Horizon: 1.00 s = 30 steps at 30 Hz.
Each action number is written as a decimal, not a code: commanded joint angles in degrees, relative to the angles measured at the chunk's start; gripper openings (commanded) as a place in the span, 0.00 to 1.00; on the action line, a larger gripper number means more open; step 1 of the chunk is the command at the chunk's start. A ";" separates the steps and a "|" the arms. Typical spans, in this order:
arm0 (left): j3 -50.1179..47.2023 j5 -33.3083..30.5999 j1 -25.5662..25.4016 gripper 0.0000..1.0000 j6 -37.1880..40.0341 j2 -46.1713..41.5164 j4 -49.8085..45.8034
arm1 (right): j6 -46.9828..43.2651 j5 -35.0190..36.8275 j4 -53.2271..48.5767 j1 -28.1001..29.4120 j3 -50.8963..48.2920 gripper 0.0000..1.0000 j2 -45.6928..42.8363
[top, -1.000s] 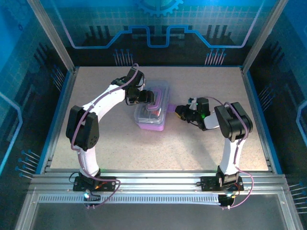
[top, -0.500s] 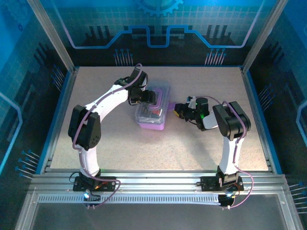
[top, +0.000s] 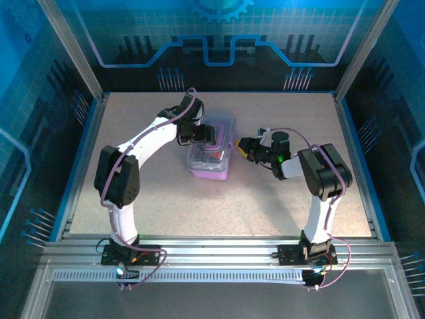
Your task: Pack the tool kit
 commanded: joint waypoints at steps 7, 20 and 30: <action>-4.67 3.05 -0.29 0.25 -0.76 7.72 -6.62 | 2.84 -2.80 7.84 1.35 -0.31 0.46 -1.36; -4.45 4.42 -0.28 0.25 -0.79 7.74 -6.61 | 9.49 -4.75 19.13 1.95 1.06 0.52 3.26; -4.32 5.13 -0.30 0.25 -0.73 7.69 -6.45 | 3.75 -4.82 9.82 2.13 0.74 0.57 2.95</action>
